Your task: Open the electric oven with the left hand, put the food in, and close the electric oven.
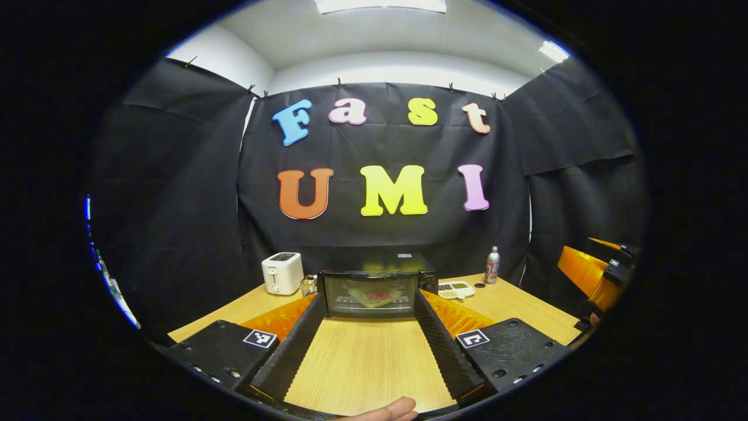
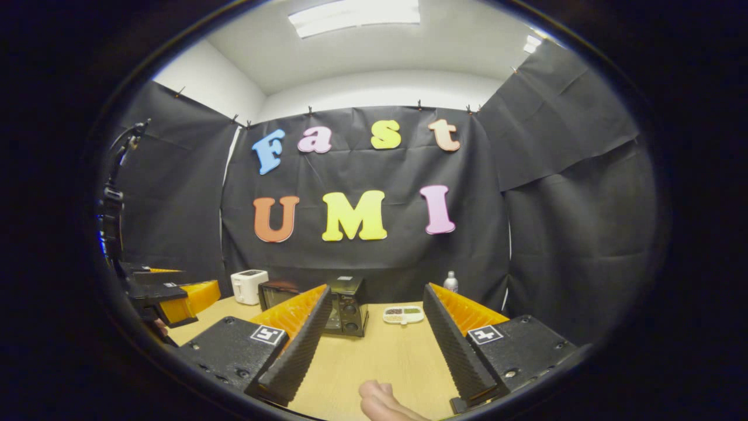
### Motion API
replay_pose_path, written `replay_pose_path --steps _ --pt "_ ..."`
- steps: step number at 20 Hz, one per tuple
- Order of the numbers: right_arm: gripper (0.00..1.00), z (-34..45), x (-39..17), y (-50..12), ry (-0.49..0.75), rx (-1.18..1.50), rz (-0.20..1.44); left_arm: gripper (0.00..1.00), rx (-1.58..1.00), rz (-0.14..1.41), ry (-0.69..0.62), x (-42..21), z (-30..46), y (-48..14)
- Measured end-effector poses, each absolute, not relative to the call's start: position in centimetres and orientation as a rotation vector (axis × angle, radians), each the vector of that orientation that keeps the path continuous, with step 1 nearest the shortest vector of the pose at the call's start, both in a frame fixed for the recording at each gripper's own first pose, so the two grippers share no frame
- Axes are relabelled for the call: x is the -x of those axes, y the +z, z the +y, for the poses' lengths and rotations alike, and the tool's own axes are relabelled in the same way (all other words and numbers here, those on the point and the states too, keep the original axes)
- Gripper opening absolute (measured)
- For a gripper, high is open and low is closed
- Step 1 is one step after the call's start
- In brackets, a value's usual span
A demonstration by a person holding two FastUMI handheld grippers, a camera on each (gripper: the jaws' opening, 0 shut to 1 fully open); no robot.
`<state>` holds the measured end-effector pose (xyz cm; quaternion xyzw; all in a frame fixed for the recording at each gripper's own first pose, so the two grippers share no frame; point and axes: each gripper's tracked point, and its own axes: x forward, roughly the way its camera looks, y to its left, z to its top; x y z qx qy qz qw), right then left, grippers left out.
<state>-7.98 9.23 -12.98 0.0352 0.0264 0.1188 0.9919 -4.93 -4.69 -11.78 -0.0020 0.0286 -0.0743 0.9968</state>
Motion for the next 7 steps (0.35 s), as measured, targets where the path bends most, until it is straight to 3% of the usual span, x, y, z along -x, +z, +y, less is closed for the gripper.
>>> replay_pose_path --steps 7 --pt "0.96 8.21 7.03 -14.10 0.216 -0.076 0.088 0.95 0.003 0.066 -0.168 5.29 -5.67 -12.19"
